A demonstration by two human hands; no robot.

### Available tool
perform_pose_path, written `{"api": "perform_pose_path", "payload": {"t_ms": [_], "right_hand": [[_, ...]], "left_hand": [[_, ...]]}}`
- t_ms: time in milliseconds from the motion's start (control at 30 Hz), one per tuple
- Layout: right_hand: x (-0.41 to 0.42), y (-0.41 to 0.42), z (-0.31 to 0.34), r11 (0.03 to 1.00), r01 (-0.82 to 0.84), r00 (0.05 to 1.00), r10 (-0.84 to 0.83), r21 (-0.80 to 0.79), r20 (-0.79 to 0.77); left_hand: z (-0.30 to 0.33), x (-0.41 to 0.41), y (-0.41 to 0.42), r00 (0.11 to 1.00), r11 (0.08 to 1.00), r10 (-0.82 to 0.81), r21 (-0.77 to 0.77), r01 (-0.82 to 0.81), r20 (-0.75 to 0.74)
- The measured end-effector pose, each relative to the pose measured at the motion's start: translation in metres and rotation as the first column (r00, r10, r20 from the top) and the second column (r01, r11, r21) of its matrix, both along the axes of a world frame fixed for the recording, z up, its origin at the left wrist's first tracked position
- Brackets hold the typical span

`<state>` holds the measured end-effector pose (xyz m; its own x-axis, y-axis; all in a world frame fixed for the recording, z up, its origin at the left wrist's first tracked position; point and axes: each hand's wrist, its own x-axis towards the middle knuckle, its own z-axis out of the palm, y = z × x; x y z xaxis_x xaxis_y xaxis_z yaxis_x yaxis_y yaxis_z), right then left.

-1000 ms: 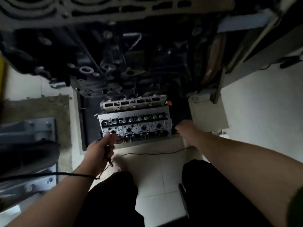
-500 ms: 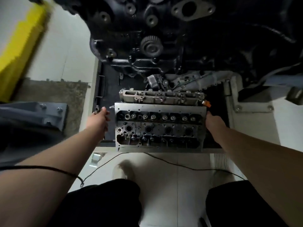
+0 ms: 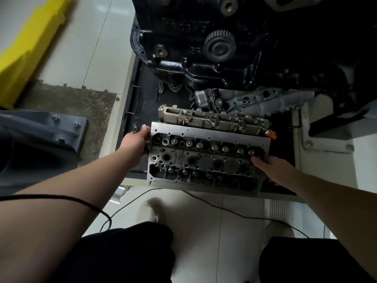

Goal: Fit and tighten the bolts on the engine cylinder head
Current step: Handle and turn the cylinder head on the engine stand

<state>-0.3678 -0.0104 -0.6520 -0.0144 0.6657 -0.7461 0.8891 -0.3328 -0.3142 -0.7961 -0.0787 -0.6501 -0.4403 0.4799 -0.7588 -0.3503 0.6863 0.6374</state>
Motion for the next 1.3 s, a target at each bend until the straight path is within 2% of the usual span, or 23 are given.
{"api": "perform_pose_path", "payload": {"t_ms": [133, 367, 433, 500, 567, 667, 800, 967, 1167, 1300], "right_hand": [[-0.007, 0.004, -0.007, 1.0, 0.003, 0.997, -0.002, -0.005, 0.08], [-0.004, 0.005, -0.005, 0.998, 0.067, 0.992, -0.064, -0.02, 0.113], [-0.006, 0.004, -0.004, 0.997, 0.07, 0.993, -0.065, -0.038, 0.102], [-0.009, 0.004, -0.002, 0.996, 0.069, 0.992, -0.063, -0.061, 0.107], [-0.009, 0.007, -0.001, 0.995, 0.063, 0.991, -0.054, -0.075, 0.123], [-0.008, 0.007, 0.002, 0.994, 0.065, 0.991, -0.055, -0.084, 0.124], [-0.007, 0.005, 0.002, 0.999, 0.022, 0.996, -0.019, -0.037, 0.087], [-0.006, 0.001, 0.005, 1.0, -0.003, 0.997, 0.001, 0.016, 0.082], [-0.002, 0.004, 0.017, 0.994, -0.046, 0.996, 0.038, 0.102, 0.08], [0.002, 0.008, 0.025, 0.983, -0.1, 0.993, 0.088, 0.156, 0.08]], "left_hand": [[-0.001, -0.004, 0.015, 0.998, 1.0, 0.019, 0.013, -0.018, -0.065], [-0.009, -0.017, 0.027, 0.976, 0.983, -0.122, -0.16, 0.093, -0.179], [-0.011, -0.018, 0.026, 0.985, 0.978, -0.137, -0.175, 0.117, -0.109], [-0.01, -0.015, 0.027, 0.995, 0.987, -0.1, -0.127, 0.097, -0.02], [-0.013, -0.01, 0.03, 0.994, 0.991, -0.106, -0.089, 0.102, -0.036], [-0.017, -0.003, 0.034, 0.983, 0.985, -0.134, -0.126, 0.118, -0.127], [-0.024, -0.001, 0.039, 0.998, 0.988, -0.005, -0.157, -0.006, -0.066], [-0.027, 0.003, 0.04, 0.992, 0.985, 0.108, -0.124, -0.116, -0.072], [-0.027, 0.009, 0.026, 0.985, 0.991, 0.085, -0.094, -0.1, -0.153], [-0.02, 0.012, 0.021, 0.968, 0.995, -0.037, -0.096, 0.013, -0.249]]}}
